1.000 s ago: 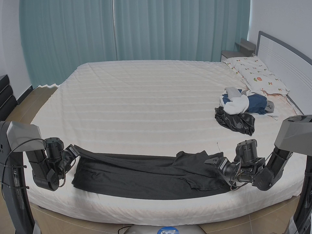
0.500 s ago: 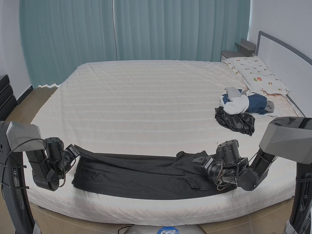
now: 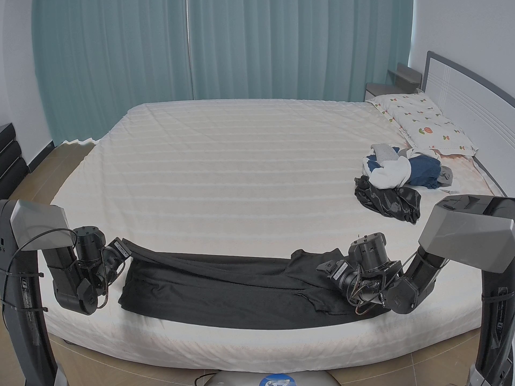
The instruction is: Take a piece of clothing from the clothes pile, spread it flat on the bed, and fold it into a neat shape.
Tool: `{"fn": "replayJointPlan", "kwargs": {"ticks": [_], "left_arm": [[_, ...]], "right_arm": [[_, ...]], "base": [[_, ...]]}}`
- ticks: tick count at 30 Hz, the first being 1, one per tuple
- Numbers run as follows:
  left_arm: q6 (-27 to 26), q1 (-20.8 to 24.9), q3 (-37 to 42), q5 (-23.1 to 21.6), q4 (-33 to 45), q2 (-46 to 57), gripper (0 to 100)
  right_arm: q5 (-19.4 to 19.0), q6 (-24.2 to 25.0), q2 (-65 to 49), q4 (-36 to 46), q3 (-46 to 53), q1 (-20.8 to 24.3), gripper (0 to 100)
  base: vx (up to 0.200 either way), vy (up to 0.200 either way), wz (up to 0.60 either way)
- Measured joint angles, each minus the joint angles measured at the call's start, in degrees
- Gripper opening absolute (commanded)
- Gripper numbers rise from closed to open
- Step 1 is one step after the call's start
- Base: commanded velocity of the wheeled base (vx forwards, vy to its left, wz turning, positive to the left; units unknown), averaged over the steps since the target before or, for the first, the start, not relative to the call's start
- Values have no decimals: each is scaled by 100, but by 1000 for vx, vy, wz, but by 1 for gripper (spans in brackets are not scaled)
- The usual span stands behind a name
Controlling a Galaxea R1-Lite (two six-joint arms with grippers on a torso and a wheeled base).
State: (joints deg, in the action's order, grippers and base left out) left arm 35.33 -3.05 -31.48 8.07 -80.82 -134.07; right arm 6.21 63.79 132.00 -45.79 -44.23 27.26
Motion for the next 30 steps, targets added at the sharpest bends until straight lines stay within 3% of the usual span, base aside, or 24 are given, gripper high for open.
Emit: {"fn": "replayJointPlan", "kwargs": {"ticks": [4,5,14,23,30], "left_arm": [[0,-1,-2,0,-2,0,0],[0,-1,-2,-2,-2,0,0],[4,-9,-13,0,-2,4,0],[-35,-1,-11,13,0,20,0],[-262,18,-107,11,-172,44,0]], "right_arm": [[184,4,50,407,-271,13,100],[271,1,72,477,-351,20,0],[751,-7,236,619,-631,129,0],[775,-43,61,644,-558,39,0],[699,-244,-133,633,-855,-375,0]], "base": [[0,0,0],[0,0,0],[0,0,0],[0,0,0],[0,0,0]]}}
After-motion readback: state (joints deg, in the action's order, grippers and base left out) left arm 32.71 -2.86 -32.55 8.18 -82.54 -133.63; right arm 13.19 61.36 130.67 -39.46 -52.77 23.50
